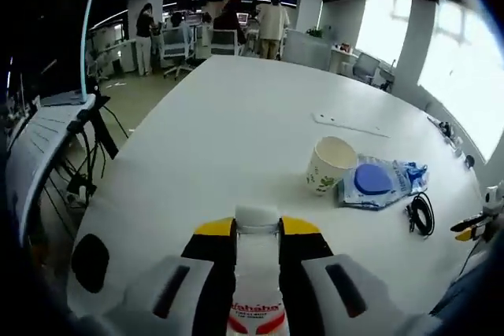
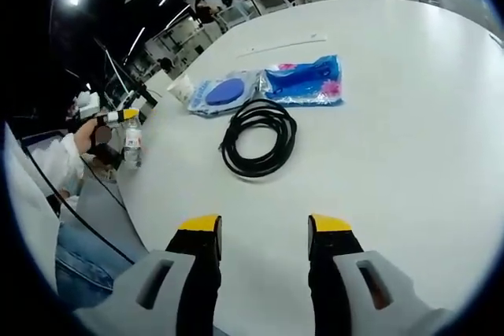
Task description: Arrange the tabletop items into an orderly group along one side of the table until the central work area is clear of visible clutter.
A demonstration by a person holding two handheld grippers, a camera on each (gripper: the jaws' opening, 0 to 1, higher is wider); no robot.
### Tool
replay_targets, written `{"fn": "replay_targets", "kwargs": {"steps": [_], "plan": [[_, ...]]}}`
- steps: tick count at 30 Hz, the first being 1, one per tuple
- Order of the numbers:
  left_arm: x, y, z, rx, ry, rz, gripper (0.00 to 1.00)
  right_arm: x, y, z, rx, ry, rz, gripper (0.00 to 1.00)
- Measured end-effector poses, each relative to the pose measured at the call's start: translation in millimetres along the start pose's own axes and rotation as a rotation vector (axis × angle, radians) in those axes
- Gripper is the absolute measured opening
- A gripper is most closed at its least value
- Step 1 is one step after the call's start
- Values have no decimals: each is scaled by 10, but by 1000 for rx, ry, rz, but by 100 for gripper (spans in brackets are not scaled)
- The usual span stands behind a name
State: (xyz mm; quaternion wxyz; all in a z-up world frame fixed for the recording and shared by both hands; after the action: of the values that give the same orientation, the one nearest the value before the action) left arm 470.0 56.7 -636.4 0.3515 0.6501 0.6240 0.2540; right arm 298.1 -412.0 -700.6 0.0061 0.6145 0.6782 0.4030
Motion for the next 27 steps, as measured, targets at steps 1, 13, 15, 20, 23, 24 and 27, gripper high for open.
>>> {"fn": "replay_targets", "kwargs": {"steps": [1,13,15,20,23,24,27], "plan": [[-1,8,-54,-15,1,-2,16,3,21,1,-11,6,2,43],[-29,458,-90,-174,23,-49,16,74,161,-32,-82,52,-25,45],[-73,585,-63,-204,19,-46,16,61,164,-45,-89,47,-20,45],[-157,880,30,-260,-7,-84,17,25,136,-57,-90,39,-8,45],[-229,1029,98,-279,-17,-73,17,19,128,-72,-92,34,-6,45],[-249,1060,109,-283,-19,-67,17,16,130,-76,-94,33,-4,45],[-308,1168,152,-291,-28,-51,17,5,135,-88,-99,27,-1,45]]}}
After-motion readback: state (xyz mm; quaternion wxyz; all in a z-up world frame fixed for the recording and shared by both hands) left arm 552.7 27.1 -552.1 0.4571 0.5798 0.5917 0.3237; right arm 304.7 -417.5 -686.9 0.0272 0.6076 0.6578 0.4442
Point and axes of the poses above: the point that each gripper's makers call its tool centre point, and the gripper's own axes: z roughly forward along the fingers, x roughly to its left, y roughly out of its top, the point moved 3 cm from there along -z, roughly backward along the fingers, and after that the axes turned 4 degrees about y, right-handed, at the moved point
